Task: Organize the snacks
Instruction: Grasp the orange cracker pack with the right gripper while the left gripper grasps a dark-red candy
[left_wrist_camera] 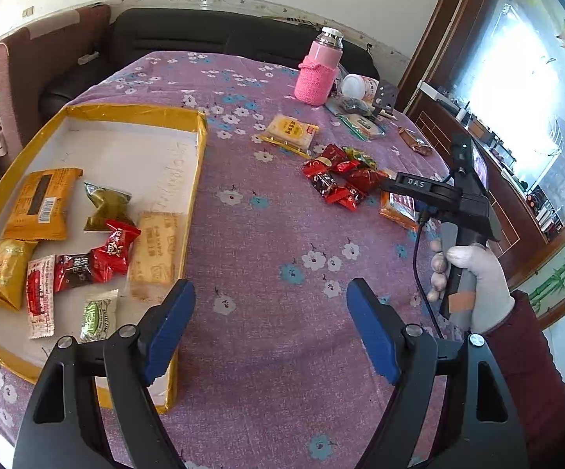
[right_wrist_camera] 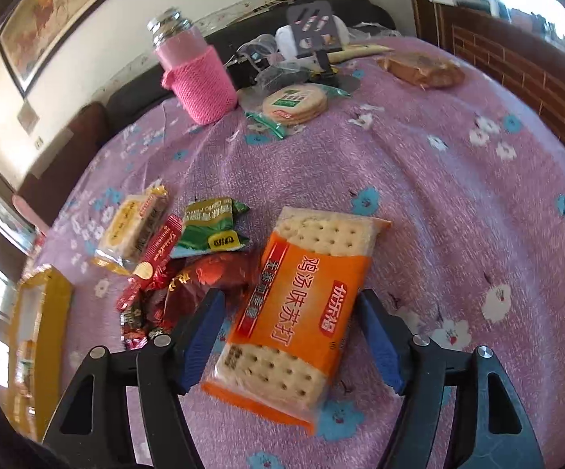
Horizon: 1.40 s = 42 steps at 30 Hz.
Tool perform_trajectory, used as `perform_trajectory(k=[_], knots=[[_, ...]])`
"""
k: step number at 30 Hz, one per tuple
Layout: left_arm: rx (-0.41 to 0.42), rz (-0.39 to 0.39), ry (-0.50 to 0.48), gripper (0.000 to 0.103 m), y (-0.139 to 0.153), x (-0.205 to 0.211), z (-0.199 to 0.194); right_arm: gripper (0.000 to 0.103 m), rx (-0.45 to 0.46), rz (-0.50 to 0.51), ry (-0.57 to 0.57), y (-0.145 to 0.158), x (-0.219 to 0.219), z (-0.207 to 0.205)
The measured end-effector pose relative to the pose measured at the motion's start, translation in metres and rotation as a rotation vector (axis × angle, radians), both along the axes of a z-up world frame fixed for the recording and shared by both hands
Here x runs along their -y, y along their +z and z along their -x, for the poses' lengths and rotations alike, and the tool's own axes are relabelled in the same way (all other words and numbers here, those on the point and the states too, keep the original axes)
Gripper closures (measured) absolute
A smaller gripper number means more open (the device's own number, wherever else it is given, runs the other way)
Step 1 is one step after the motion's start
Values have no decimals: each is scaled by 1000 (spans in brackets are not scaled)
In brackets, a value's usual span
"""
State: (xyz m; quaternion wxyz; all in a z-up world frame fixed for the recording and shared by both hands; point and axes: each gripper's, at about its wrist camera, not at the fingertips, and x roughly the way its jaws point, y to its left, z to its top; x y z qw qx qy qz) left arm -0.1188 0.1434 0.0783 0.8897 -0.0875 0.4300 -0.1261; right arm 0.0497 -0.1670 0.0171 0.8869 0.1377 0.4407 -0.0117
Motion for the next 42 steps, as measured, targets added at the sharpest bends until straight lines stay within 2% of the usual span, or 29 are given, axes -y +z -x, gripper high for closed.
perform_trajectory(k=[2,3,6,9,11,15,21,25,30,35,36,37,39,42], knots=[[-6,5,3,23,-1,-1,-1,42,-7,45,16,0,-5,-1],[-5,8,7,23,-1,-2,0,44,-6,35,21,1,-4,1],[-5,17,11,23,-1,-5,0,46,0,-4,54,1,-4,16],[-1,21,8,23,-2,-4,0,46,-1,-90,123,1,-6,37],[-4,13,5,23,-2,-2,-1,46,0,-81,135,3,-8,46],[8,9,-39,23,0,11,-7,46,52,23,69,9,-2,48],[-27,32,-174,23,-7,52,-44,47,120,-71,-20,3,27,51],[4,-45,-257,23,-6,99,-84,51,131,-152,-33,4,44,51],[-9,-148,-326,23,-16,151,-134,62,83,-225,-35,-5,54,47],[-15,-225,-395,23,-29,184,-164,58,77,-258,-3,-5,49,48],[-11,-241,-415,26,-31,189,-168,57,72,-258,-6,-5,49,47],[-2,-255,-434,35,-32,193,-171,57,65,-263,-12,-6,51,47],[-1,-258,-470,45,-35,197,-177,59,55,-296,-30,-8,57,46],[6,-260,-501,44,-37,202,-185,58,52,-312,-44,-9,61,46]])
